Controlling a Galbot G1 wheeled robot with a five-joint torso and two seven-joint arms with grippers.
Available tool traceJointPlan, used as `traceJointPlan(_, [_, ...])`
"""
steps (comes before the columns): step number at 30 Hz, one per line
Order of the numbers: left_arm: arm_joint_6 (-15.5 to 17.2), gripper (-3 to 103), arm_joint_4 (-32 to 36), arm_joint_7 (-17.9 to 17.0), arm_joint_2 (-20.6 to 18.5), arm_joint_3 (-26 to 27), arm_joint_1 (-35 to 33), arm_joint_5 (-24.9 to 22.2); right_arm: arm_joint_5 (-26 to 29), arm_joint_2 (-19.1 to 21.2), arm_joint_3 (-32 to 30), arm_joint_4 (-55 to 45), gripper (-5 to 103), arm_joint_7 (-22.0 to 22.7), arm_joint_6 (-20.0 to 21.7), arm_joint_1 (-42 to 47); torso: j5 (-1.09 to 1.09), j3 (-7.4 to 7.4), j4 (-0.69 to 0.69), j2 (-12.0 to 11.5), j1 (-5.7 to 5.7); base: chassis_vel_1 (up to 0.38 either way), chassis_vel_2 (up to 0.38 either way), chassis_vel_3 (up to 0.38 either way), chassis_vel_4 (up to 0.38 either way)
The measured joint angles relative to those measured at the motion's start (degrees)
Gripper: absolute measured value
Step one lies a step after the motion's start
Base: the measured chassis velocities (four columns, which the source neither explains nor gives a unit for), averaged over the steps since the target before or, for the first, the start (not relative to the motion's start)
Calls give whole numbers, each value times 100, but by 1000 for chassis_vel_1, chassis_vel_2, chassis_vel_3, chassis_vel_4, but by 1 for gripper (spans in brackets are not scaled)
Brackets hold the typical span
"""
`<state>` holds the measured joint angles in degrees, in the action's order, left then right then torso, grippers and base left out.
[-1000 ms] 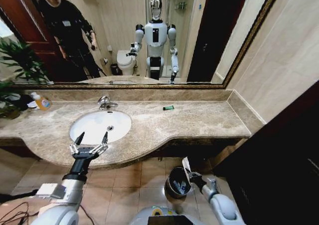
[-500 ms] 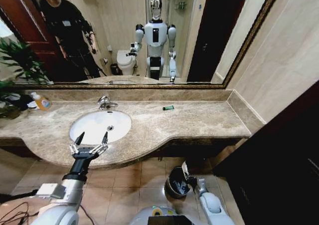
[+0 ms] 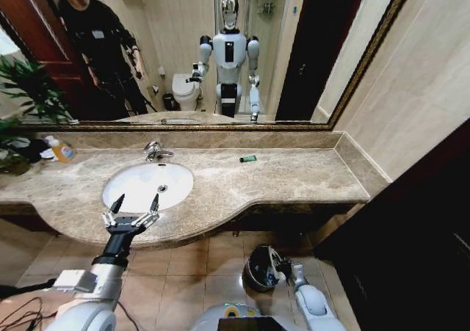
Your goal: Pick up the trash from the sink and place it in the trash bin.
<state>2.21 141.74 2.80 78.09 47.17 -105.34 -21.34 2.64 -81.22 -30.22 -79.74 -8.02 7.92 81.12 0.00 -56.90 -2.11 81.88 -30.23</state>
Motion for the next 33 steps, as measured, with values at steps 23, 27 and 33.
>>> traceJointPlan(23, [0,100,0,0,0,0,0,0,1232,298,-1053,-2403,100,-1276,-958,1678,-1,0,1,0,0,0,0,0,0])
traceJointPlan(27, [0,100,0,0,0,0,0,0,1553,240,-1555,-3258,100,-1811,-1041,2111,-3,1,1,0,2,0,0,0,0])
traceJointPlan(33, [0,100,0,0,0,0,0,0,1822,661,-1526,-4300,100,-1343,-320,1679,1,0,2,0,1,0,0,0,0])
